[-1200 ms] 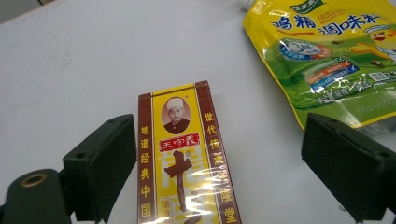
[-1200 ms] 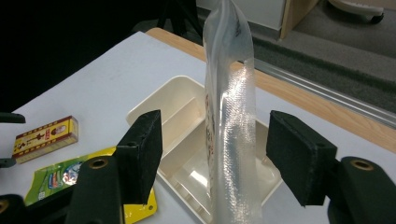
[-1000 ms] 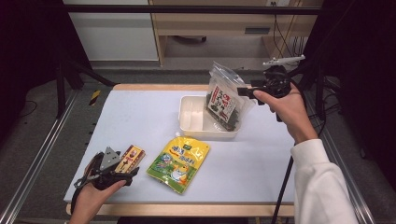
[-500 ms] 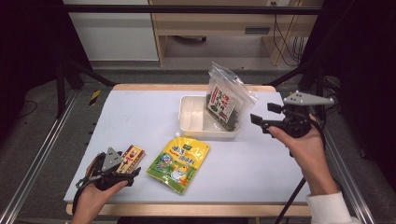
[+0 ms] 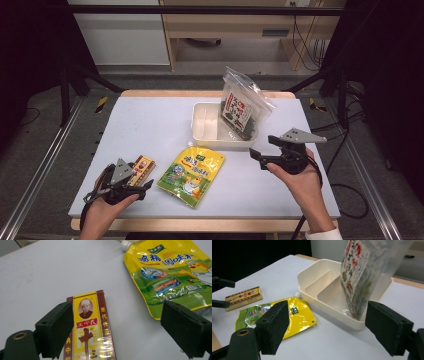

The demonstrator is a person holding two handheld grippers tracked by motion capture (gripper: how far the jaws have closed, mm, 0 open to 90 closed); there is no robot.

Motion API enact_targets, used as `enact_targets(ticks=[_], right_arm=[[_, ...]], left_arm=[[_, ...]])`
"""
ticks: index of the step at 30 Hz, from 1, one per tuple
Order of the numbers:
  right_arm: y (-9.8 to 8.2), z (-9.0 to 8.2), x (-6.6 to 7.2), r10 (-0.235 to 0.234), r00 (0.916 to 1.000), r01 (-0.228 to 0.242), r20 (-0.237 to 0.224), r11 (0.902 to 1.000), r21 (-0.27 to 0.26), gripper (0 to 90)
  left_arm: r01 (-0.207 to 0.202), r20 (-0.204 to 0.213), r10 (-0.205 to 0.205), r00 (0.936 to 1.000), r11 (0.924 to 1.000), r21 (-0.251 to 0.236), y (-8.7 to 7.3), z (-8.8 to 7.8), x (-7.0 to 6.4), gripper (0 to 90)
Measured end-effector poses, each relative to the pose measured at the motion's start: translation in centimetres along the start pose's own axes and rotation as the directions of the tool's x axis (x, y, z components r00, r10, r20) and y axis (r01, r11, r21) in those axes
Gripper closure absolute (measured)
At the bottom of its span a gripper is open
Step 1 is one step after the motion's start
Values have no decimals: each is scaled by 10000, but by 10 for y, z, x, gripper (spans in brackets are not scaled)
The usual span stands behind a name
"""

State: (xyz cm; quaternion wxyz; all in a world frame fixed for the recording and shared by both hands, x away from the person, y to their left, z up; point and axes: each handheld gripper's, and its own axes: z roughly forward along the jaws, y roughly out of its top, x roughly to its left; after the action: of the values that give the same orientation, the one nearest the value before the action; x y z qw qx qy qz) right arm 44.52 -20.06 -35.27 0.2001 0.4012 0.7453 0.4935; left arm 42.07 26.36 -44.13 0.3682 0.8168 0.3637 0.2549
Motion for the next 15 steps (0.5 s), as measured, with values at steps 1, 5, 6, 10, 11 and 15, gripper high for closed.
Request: enact_targets(ticks=[1, 5, 6, 10, 11, 15], right_arm=[[-1, 3, 3, -4, 10000, 4, 2, 10000, 3, 185], [-5, 15, 11, -63, 9999, 65, -145, 9999, 115, 158], [-6, 18, 13, -80, 9997, 83, -210, 9999, 150, 154], [-9, 33, 19, -113, 9984, 127, -545, 9996, 251, 148], [-9, 33, 19, -113, 9984, 127, -545, 9996, 251, 148], [-10, 50, 28, -161, 9972, 191, -733, 9990, 411, 141]], left_arm=[[0, 0, 0, 10000, 10000, 0, 0, 0, 0, 111], [27, 50, -26, 10000, 10000, -58, 1, 0, -2, 110], [-4, 76, 4, 10000, 10000, -71, 2, 0, -3, 110], [41, 66, -40, 10000, 9999, -112, 2, 1, -4, 108], [52, 68, -51, 10000, 9999, -119, 2, 2, -4, 108], [54, 95, -52, 9999, 9999, -138, 3, 2, -5, 108]])
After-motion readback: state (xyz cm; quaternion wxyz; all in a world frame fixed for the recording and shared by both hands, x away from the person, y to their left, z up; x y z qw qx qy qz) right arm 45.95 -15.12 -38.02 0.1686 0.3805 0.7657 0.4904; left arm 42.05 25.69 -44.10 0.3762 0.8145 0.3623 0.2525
